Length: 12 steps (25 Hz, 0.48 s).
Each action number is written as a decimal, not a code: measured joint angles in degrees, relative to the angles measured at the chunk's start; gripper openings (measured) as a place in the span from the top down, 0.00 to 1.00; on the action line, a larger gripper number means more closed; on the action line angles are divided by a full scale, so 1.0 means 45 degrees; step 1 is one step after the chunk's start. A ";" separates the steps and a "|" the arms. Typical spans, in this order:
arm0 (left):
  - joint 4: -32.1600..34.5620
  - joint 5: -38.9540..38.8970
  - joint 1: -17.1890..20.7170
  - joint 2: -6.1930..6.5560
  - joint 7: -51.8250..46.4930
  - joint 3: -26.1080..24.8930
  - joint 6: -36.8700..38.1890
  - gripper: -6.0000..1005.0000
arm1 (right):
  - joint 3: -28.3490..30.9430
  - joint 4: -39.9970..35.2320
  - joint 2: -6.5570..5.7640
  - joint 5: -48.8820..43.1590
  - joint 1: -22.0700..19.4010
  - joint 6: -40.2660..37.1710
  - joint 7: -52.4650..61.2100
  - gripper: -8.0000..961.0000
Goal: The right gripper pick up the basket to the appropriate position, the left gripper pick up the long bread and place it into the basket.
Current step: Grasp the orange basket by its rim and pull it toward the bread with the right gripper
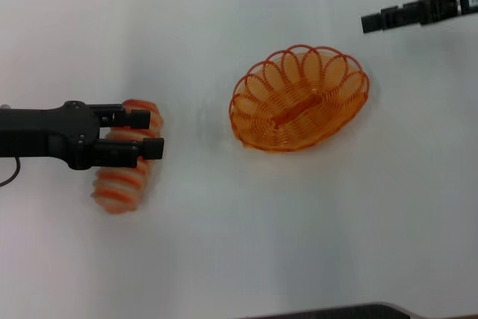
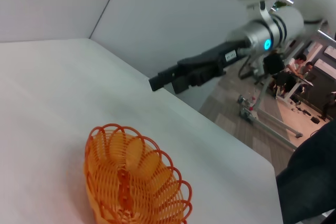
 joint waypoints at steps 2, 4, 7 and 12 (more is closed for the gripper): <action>0.0001 -0.0014 0.0018 -0.0005 0.0063 -0.0024 -0.0018 0.22 | -0.0045 -0.0308 -0.0005 -0.0777 0.0502 -0.0051 0.0949 0.23; 0.0000 -0.0021 0.0022 -0.0016 0.0115 -0.0034 -0.0063 0.22 | -0.0068 -0.0558 0.0058 -0.1971 0.1048 -0.0063 0.1773 0.24; 0.0001 -0.0027 0.0026 -0.0019 0.0132 -0.0040 -0.0127 0.22 | -0.0286 -0.0634 0.0301 -0.3790 0.1848 0.0150 0.2692 0.24; -0.0036 -0.0028 0.0086 -0.0046 0.0250 -0.0041 -0.0131 0.22 | -0.1384 -0.0068 0.0658 -0.4511 0.2384 0.1277 0.3584 0.26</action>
